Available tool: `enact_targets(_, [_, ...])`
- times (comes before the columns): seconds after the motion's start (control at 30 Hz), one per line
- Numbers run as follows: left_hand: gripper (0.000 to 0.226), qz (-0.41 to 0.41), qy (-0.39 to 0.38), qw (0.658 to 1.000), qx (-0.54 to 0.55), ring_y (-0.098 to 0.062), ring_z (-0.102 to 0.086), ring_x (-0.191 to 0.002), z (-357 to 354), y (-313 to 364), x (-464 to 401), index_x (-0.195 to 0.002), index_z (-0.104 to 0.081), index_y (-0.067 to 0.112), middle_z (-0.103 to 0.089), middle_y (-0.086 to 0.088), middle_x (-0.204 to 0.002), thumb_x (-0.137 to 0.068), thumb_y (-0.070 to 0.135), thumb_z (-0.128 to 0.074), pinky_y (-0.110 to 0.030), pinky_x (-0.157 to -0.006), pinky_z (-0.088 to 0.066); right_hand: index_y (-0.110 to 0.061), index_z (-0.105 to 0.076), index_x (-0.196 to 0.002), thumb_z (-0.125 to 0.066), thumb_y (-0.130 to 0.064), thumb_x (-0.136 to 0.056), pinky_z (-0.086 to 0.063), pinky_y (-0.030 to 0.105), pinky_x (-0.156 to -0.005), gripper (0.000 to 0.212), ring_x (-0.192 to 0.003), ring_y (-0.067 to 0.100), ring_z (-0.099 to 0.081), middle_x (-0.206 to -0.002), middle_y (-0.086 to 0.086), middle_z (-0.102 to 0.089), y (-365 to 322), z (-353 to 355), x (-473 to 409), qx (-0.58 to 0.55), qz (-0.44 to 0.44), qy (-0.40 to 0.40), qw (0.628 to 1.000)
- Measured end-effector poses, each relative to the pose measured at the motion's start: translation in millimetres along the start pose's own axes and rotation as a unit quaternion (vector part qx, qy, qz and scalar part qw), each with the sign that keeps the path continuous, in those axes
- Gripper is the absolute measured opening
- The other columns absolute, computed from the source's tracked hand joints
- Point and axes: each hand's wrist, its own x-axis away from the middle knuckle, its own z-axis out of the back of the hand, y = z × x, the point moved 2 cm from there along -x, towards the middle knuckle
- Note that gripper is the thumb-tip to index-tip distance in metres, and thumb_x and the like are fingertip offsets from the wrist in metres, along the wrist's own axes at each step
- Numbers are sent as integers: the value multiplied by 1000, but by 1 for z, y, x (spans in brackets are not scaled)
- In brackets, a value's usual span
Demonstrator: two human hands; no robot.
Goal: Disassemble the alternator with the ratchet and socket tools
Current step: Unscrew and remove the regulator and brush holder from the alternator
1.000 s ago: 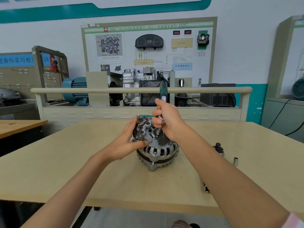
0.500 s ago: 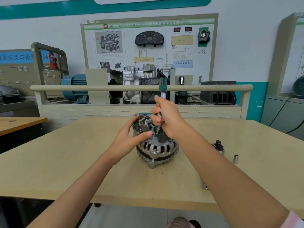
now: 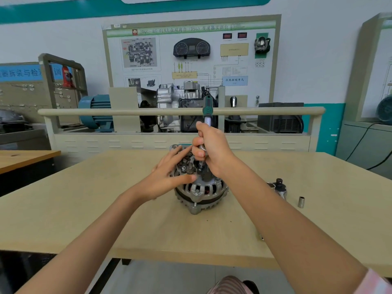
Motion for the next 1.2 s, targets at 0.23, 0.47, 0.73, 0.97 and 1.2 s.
enact_targets(0.23, [70, -38, 107, 992, -54, -2, -20, -135, -4, 0, -2, -121, -30, 64, -26, 17, -149, -56, 77, -51, -37, -113, -6, -17, -35, -73, -41, -26, -100, -22, 15, -34, 29, -26, 9, -28, -36, -10, -37, 0, 0, 0, 4, 4, 2, 1000])
enact_targets(0.47, [64, -48, 157, 982, -95, -5, -23, -137, -13, 2, -3, -116, -27, 68, -29, 9, -150, -61, 78, -57, -28, -104, -7, -17, -37, -74, -41, -24, -99, -20, 15, -34, 27, -26, 9, -28, -36, -10, -36, 0, 4, -1, -14, 8, 9, 1000])
enact_targets(0.73, [56, -152, 127, 965, -173, -13, -5, -144, -11, 18, -4, -135, -43, 30, -12, 16, -150, -84, 39, -64, -45, -117, 0, -17, -36, -72, -42, -25, -99, -21, 16, -34, 29, -26, 9, -28, -37, -10, -36, -1, 5, -2, -21, -4, -13, 1000])
enact_targets(0.97, [45, -116, 106, 987, 27, -12, -24, -133, -16, 27, -3, -109, -42, 50, -35, 32, -123, -75, 24, -58, -45, -114, -14, -18, -32, -65, -42, -26, -99, -19, 15, -32, 37, -25, 6, -26, -36, -10, -32, -5, 4, -6, -6, -34, -91, 995])
enact_targets(1.2, [42, -119, 112, 983, 82, 3, -29, -125, -19, 29, -8, -101, -51, 52, -41, 46, -112, -72, 21, -56, -33, -114, -17, -19, -32, -61, -40, -26, -99, -17, 17, -33, 40, -23, 3, -23, -33, -12, -27, -13, 5, -13, 65, -101, -210, 970])
